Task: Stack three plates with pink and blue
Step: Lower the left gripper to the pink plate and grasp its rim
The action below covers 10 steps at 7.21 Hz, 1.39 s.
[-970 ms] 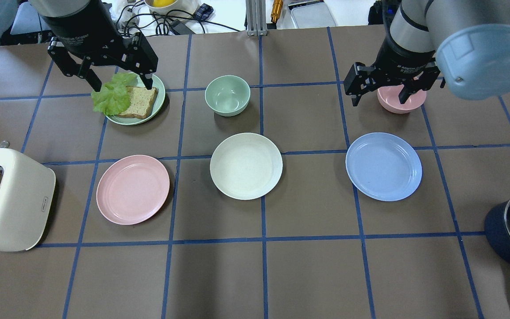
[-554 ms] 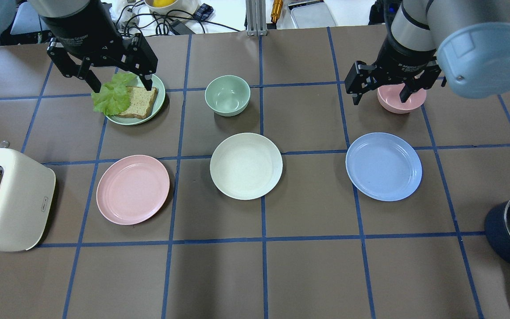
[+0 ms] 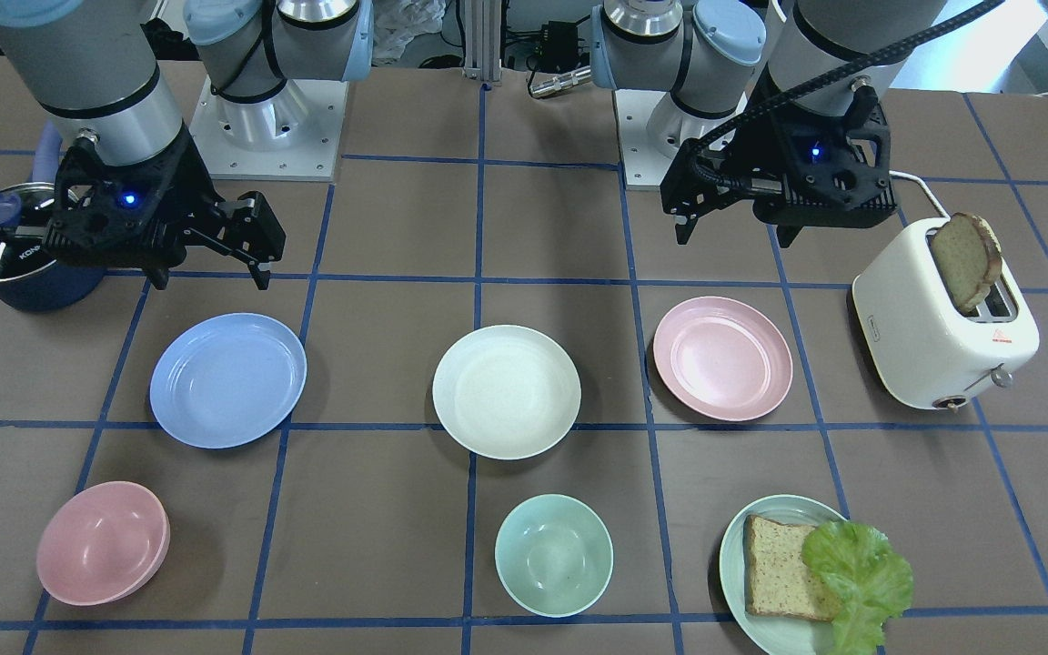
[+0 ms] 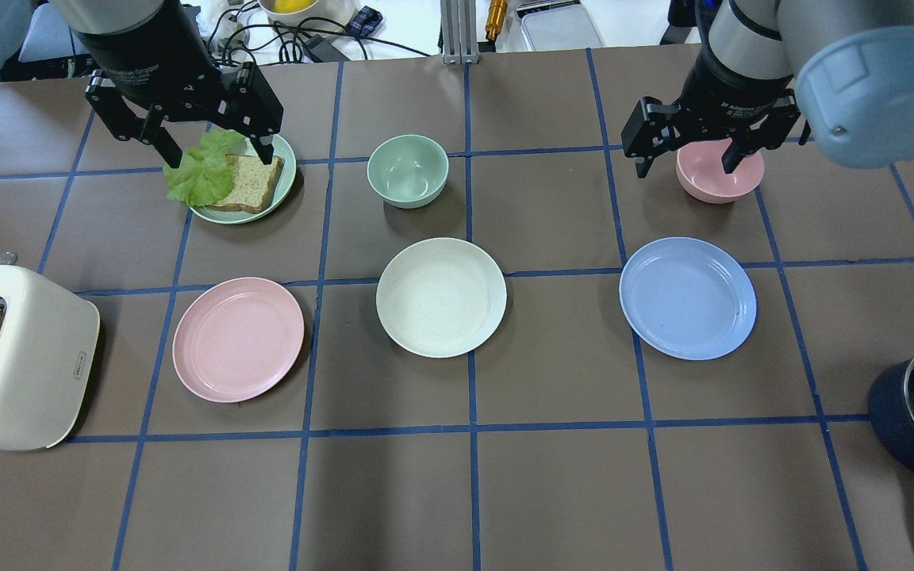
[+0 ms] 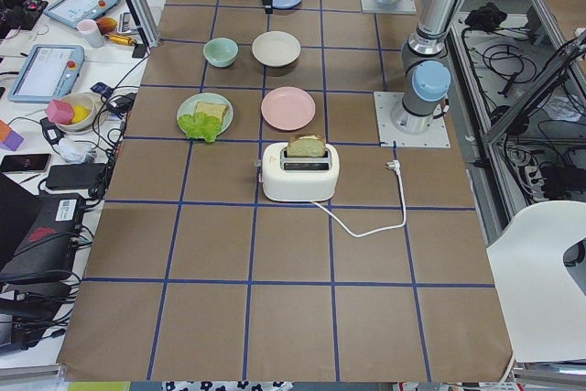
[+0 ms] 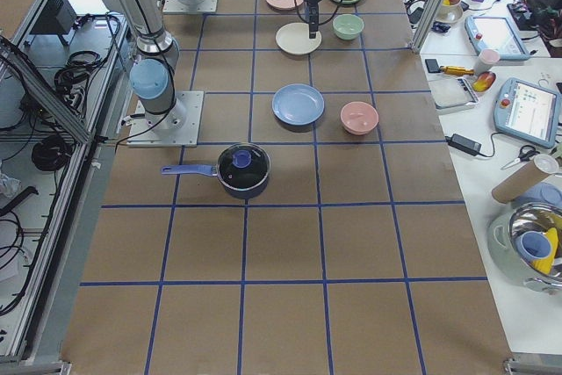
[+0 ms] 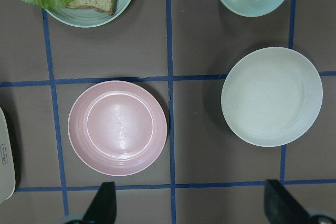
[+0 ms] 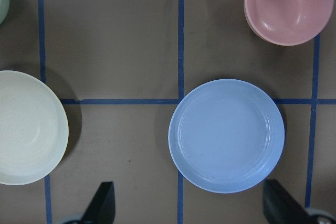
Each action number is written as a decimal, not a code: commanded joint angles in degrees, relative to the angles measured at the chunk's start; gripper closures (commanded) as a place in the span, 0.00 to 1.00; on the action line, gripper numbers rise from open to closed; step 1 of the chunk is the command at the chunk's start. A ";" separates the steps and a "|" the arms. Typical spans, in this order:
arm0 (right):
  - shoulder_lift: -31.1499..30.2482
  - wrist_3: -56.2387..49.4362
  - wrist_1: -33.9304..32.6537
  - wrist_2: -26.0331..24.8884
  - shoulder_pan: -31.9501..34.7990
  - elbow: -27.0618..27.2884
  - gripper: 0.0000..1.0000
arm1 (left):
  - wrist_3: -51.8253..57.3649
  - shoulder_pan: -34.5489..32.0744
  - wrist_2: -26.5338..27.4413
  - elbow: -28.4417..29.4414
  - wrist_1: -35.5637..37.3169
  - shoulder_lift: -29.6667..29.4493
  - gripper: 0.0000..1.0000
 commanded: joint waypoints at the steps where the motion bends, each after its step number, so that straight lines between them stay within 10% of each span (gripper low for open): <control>1: -0.01 0.00 0.29 0.02 0.12 -0.54 0.00 | 0.07 0.00 -0.31 -0.09 0.00 0.37 0.00; 5: 0.00 0.00 0.29 -0.06 -0.06 -0.10 0.00 | 0.59 1.57 -0.40 -6.91 3.40 -1.90 0.00; 10: 0.08 0.00 1.08 -0.41 -0.23 1.21 0.00 | 1.12 1.67 0.39 -36.44 38.36 -6.56 0.00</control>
